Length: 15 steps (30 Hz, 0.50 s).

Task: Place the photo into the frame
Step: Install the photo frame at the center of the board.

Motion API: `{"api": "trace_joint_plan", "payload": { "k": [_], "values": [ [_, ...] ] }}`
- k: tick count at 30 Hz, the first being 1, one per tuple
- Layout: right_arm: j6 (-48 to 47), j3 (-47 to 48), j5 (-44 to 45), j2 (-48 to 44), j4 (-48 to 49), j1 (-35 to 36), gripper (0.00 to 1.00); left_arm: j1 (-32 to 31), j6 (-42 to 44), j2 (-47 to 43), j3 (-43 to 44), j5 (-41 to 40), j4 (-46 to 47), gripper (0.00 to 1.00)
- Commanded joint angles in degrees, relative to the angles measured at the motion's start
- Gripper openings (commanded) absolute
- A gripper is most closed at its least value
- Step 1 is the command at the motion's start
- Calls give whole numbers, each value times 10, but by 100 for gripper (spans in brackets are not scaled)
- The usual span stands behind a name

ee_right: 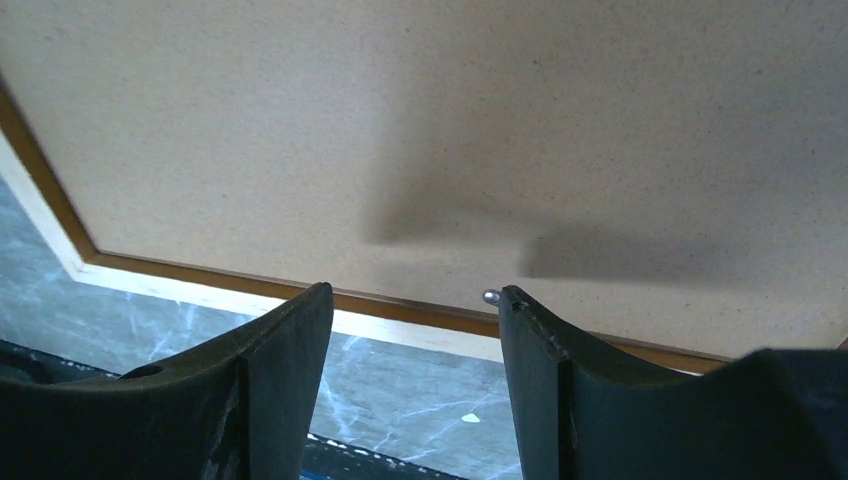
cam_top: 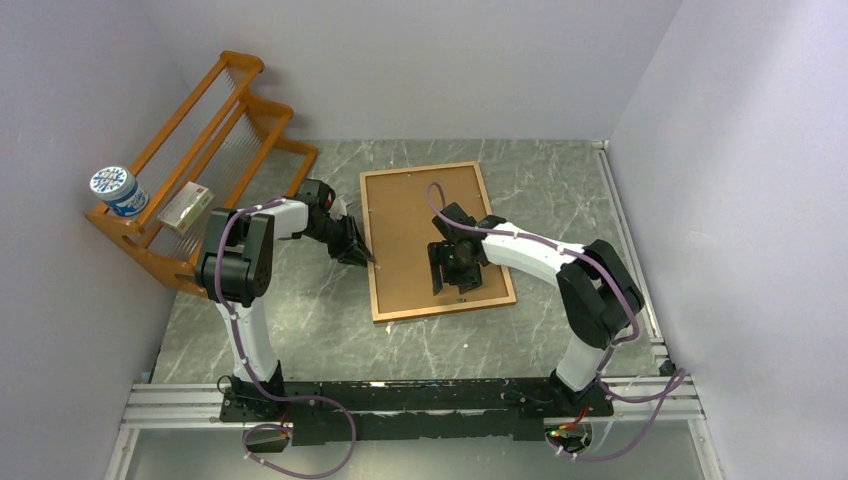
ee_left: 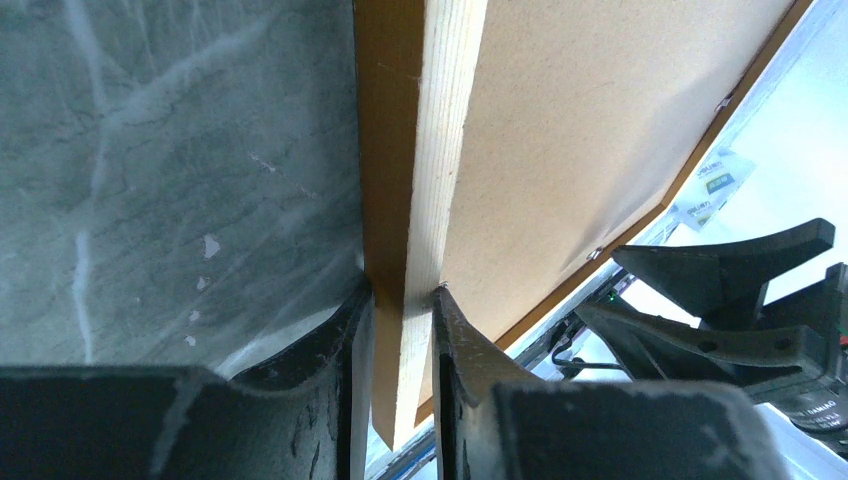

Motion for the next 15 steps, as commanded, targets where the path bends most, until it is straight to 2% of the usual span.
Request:
{"api": "trace_joint_plan", "payload": {
  "k": [1, 15],
  "values": [
    [-8, -11, 3, 2, -3, 0, 65, -13, 3, 14, -6, -12, -4, 23],
    [-7, -33, -21, 5, 3, 0, 64, -13, 3, 19, -4, -11, -3, 23]
  ]
}}
